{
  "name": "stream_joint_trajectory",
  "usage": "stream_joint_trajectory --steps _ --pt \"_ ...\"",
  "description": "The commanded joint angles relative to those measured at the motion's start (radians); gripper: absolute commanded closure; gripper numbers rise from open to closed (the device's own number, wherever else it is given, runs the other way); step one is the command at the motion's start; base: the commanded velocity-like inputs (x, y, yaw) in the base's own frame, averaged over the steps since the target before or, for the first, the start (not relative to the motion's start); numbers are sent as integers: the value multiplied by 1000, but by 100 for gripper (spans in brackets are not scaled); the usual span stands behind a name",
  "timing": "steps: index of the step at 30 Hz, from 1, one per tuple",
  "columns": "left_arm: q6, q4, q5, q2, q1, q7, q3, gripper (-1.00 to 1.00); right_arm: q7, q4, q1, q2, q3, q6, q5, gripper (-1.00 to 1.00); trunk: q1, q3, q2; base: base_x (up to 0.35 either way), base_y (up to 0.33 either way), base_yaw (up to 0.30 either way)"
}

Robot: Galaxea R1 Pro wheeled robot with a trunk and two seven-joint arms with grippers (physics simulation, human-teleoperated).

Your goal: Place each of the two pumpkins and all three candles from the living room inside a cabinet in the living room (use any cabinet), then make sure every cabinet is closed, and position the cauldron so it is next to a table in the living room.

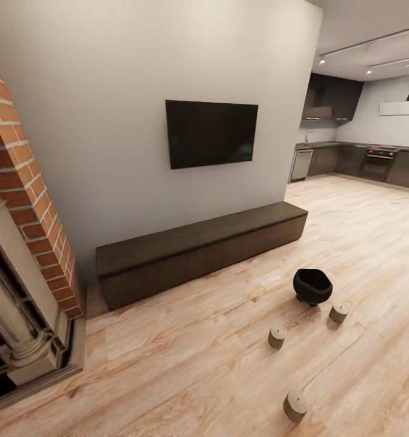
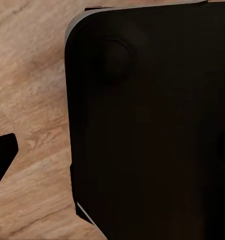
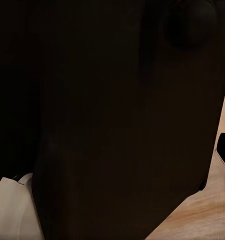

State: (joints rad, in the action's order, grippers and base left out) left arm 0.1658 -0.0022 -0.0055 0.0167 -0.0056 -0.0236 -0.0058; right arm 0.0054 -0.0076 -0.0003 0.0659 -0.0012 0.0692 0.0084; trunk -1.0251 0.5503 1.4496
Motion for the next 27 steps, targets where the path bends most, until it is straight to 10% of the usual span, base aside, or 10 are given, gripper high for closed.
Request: stream_joint_trajectory --steps 1,27 --pt "3 1 0 0 -1 -2 0 -100 1 0 0 0 0 3 1 -100 0 1 0 0 0 286" --pt "4 1 -2 0 -1 -2 0 -100 0 1 0 0 0 3 1 -100 0 1 0 121 -108 286"
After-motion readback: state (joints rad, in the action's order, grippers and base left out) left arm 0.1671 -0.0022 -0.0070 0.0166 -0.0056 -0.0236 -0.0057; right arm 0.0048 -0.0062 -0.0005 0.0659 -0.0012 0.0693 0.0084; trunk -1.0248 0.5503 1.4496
